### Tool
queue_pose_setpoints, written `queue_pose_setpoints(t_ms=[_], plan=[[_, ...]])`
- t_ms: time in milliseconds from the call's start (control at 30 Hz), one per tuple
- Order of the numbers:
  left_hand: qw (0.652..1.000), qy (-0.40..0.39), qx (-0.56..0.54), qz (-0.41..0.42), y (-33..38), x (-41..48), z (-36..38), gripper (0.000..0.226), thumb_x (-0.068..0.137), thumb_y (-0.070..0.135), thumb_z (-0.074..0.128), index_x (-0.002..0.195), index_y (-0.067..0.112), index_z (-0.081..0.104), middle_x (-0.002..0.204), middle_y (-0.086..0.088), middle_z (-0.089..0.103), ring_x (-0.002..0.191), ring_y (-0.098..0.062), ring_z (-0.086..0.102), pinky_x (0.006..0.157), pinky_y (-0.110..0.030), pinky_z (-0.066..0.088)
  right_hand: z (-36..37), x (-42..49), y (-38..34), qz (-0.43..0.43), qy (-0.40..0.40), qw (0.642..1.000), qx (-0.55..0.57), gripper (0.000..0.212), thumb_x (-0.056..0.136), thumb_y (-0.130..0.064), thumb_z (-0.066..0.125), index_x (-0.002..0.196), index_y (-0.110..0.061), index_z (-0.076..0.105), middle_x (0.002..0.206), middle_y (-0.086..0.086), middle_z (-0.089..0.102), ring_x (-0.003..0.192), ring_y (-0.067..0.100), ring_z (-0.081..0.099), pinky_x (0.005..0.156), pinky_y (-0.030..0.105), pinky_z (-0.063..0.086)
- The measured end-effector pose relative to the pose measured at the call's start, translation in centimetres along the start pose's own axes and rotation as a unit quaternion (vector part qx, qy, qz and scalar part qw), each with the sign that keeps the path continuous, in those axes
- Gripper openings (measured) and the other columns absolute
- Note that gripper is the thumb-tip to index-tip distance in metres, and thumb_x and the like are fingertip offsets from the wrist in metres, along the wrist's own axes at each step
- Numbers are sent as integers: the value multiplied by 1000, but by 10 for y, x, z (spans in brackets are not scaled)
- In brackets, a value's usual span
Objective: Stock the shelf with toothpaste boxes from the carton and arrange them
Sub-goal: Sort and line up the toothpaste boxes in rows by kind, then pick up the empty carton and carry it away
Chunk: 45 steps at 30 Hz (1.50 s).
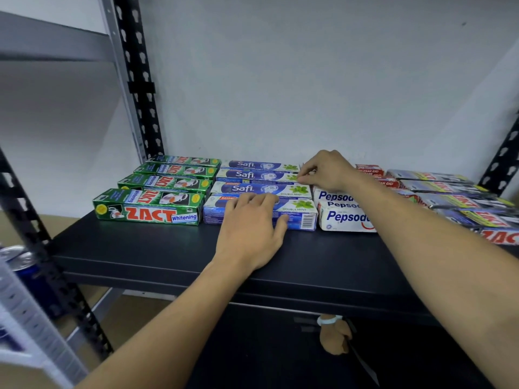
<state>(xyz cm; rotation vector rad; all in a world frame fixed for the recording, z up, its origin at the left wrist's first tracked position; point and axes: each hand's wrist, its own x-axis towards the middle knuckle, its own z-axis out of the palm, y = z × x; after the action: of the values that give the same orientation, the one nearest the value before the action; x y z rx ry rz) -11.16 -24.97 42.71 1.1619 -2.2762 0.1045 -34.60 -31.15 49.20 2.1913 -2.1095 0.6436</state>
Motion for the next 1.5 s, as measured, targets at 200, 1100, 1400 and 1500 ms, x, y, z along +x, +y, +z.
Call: queue_pose_setpoints(t_ms=[200, 1100, 1400, 1500], plan=[[1000, 2, -5, 3, 0, 0, 0, 48, 100, 51, 39, 139, 26, 49, 137, 7, 57, 132, -18, 41, 112, -39, 26, 5, -4, 0, 11, 14, 1000, 14, 16, 88, -31, 70, 99, -22, 78, 109, -3, 73, 94, 9, 56, 81, 23, 40], [998, 36, -2, 58, 30, -61, -32, 43, 90, 48, 52, 125, 23, 59, 123, 3, 65, 121, -24, 48, 102, -42, 32, -11, -215, -61, 7, 115, 990, -84, 40, 92, -47, 56, 123, -25, 63, 111, 4, 60, 108, 25, 54, 92, 40, 45], [988, 77, 8, 135, 38, -149, -34, 36, 87, 40, 56, 115, 20, 64, 109, 2, 66, 106, -25, 54, 89, -40, 40, 16, -297, -91, -13, 211, 975, -65, 28, 91, -36, 59, 114, -22, 68, 105, -3, 61, 105, 23, 50, 89, 37, 39], [988, 54, 22, 141, 32, -182, -16, 36, 87, 39, 55, 116, 19, 64, 109, 2, 64, 103, -26, 53, 86, -40, 40, 40, -327, -93, -16, 238, 969, -70, 22, 90, -29, 61, 108, -20, 70, 99, -3, 61, 99, 23, 50, 84, 37, 39]])
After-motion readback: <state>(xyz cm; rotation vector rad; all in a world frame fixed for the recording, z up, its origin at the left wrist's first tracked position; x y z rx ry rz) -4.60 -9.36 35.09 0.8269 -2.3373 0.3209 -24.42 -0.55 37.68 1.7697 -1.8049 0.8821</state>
